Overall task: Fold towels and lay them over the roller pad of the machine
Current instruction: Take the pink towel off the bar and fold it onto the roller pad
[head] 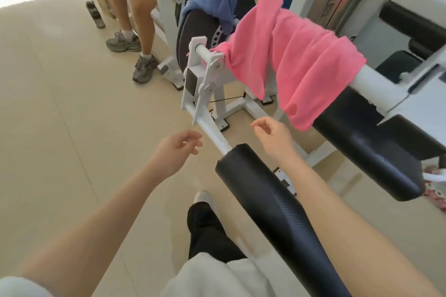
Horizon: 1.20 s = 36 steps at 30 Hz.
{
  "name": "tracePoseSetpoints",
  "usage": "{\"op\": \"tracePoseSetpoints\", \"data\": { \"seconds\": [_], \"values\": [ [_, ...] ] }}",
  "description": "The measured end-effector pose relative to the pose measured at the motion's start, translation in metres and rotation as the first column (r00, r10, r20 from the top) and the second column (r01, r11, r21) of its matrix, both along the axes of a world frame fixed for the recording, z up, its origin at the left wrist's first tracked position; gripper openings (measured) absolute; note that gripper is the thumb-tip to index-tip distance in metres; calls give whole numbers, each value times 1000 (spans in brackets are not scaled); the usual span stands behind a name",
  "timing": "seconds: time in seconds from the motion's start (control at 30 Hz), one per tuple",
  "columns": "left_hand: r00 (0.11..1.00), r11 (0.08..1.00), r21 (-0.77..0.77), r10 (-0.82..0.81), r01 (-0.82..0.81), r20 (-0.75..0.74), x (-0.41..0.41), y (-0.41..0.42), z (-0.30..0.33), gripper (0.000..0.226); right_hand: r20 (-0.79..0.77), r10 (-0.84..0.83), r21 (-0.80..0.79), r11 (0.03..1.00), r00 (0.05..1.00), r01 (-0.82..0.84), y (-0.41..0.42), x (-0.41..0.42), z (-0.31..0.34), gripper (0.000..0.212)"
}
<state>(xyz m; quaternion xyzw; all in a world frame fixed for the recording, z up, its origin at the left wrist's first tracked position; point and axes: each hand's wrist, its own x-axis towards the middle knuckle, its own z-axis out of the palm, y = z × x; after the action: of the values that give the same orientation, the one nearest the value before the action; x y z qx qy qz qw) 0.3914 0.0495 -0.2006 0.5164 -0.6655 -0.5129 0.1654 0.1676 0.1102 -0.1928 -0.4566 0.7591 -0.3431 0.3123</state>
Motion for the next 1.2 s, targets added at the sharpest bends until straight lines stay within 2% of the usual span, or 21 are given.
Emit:
{"op": "tracePoseSetpoints", "data": {
  "seconds": [0.1,0.23,0.3,0.37,0.43,0.47,0.57,0.67,0.77,0.83,0.93,1.07,1.2],
  "values": [
    [997,994,-75,-74,74,2,-15,-62,11,26,-98,-37,-100,995,995,28,-55,-5,10,18],
    [972,948,-220,-234,230,10,-47,-134,46,22,-277,-157,-370,928,948,46,-114,-20,52,18],
    [950,903,-306,-313,300,7,-69,-162,62,28,-381,-285,-478,875,880,76,-131,-26,69,17],
    [920,846,-393,-391,359,-3,-92,-178,73,35,-514,-451,-544,829,730,129,-137,-33,78,20],
    [883,749,-516,-469,416,32,-115,-193,76,42,-641,-541,-484,835,544,262,-135,-39,81,34],
    [854,667,-588,-513,458,84,-125,-199,78,44,-695,-536,-408,843,479,351,-132,-43,81,41],
    [737,369,-738,-628,565,250,-154,-216,83,54,-789,-470,-213,814,396,540,-121,-51,78,47],
    [622,195,-707,-664,680,415,-174,-225,93,66,-781,-504,-235,784,368,575,-120,-47,82,39],
    [516,81,-612,-630,787,580,-185,-232,92,73,-729,-597,-283,708,335,647,-130,-40,88,32],
    [486,23,-603,-617,798,619,-188,-236,94,73,-734,-613,-289,672,293,682,-134,-36,89,30],
    [460,-13,-604,-635,797,620,-190,-243,97,72,-721,-629,-266,638,291,722,-134,-30,91,25],
    [411,-53,-600,-679,799,608,-191,-253,98,73,-491,-794,-298,540,359,787,-126,-11,96,24],
    [410,-28,-602,-707,798,576,-198,-260,98,75,-386,-814,-157,521,434,839,-108,20,73,21]
  ]
}}
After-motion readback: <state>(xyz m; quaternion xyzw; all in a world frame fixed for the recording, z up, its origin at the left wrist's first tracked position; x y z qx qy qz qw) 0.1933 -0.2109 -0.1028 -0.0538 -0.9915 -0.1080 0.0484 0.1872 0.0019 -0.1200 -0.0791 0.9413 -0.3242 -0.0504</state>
